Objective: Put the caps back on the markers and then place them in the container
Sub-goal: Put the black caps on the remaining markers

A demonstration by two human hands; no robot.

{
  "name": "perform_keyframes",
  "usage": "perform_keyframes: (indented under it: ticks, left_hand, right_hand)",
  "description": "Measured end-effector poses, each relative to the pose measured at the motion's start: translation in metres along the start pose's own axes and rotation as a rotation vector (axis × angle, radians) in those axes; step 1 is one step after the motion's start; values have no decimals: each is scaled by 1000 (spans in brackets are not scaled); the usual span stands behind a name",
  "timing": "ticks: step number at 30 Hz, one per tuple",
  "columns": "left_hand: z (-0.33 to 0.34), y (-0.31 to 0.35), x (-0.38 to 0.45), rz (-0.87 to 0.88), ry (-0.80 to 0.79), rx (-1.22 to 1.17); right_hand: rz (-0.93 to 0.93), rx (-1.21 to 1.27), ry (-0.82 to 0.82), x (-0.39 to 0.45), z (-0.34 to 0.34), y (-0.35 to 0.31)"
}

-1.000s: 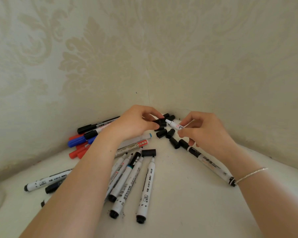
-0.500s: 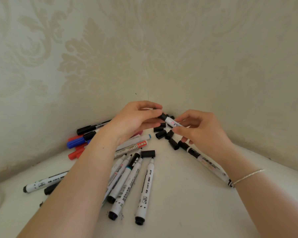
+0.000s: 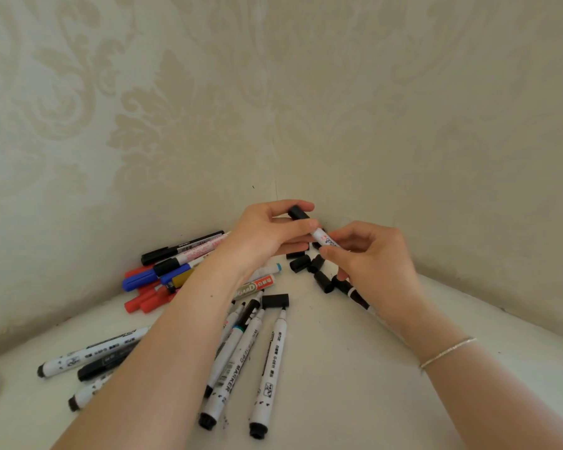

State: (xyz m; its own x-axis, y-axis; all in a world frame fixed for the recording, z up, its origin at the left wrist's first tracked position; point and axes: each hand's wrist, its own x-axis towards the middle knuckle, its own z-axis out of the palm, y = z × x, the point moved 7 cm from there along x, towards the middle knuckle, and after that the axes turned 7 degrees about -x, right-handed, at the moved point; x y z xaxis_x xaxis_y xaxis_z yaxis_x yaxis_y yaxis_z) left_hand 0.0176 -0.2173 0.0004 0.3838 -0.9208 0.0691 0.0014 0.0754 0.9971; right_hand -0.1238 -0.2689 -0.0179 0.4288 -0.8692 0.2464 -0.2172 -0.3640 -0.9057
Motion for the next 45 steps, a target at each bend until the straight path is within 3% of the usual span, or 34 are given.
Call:
perform_keyframes:
  ticks: [3, 7, 15, 23, 31, 39, 45]
  left_hand:
    - [-1, 5, 0, 44, 64, 18]
    - [-25, 14, 0, 94, 293, 38]
    - [24, -34, 3, -115, -57, 804]
    - [29, -49, 1, -143, -41, 1067]
    - [24, -46, 2, -114, -30, 1099]
    - [-12, -6, 6, 32, 108, 566]
    - [-20, 7, 4, 90, 88, 502]
  right_hand:
    - [13, -15, -31, 3, -3, -2]
    - [38, -64, 33, 9, -18, 3]
    - [68, -96, 132, 11, -25, 11]
    - [84, -72, 125, 12, -23, 14]
    - [87, -77, 109, 12, -22, 14]
    - [99, -115, -35, 10, -14, 12]
    - [75, -157, -69, 9, -9, 10]
